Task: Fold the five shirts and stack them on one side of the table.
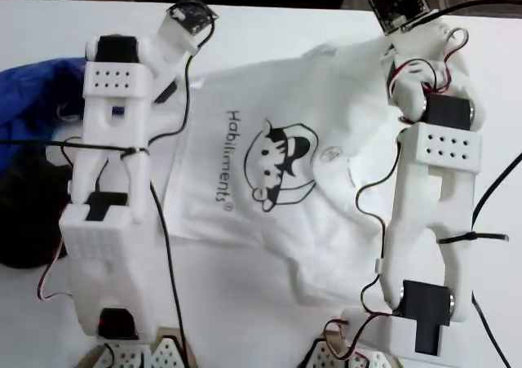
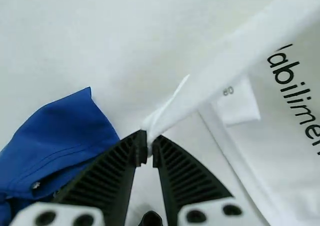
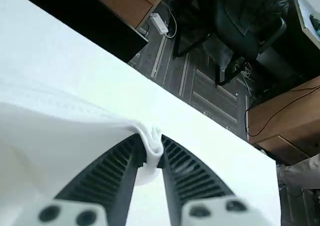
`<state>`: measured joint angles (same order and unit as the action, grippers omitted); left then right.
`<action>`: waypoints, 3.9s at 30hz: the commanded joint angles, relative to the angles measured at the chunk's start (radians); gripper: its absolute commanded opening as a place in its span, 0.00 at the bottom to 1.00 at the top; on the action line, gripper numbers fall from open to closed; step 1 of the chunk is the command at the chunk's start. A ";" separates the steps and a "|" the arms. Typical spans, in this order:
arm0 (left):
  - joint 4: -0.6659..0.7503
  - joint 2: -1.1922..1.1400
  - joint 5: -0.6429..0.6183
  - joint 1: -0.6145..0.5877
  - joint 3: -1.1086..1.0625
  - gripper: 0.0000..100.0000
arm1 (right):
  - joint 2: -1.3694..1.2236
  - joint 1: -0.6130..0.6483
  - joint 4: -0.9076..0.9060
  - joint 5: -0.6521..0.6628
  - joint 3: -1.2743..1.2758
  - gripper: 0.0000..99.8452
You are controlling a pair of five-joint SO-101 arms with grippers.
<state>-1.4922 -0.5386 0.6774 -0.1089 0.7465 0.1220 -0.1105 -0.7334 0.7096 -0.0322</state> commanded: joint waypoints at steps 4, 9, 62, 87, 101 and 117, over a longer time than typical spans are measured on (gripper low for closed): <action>-0.018 0.009 0.003 -0.044 0.127 0.02 | -0.068 -0.022 0.016 0.103 -0.157 0.02; -0.040 0.002 0.009 -0.068 0.177 0.02 | -0.191 -0.018 0.018 0.212 -0.221 0.02; -0.288 1.048 0.078 -0.509 0.168 0.02 | 0.668 -0.012 -0.831 0.126 -0.787 0.02; 0.060 1.054 -0.299 0.385 0.105 0.02 | 0.328 -0.222 -0.814 -0.331 0.046 0.02; -0.114 0.994 -0.321 0.247 -0.289 0.02 | 0.328 -0.114 -0.855 -0.353 0.094 0.15; 0.621 0.876 0.178 -0.407 -1.379 0.02 | 0.317 0.355 -0.799 -0.358 0.281 0.18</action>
<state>-0.9889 0.3391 0.7910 -0.4327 -0.5577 0.4427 0.1320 -1.6034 0.3598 0.1765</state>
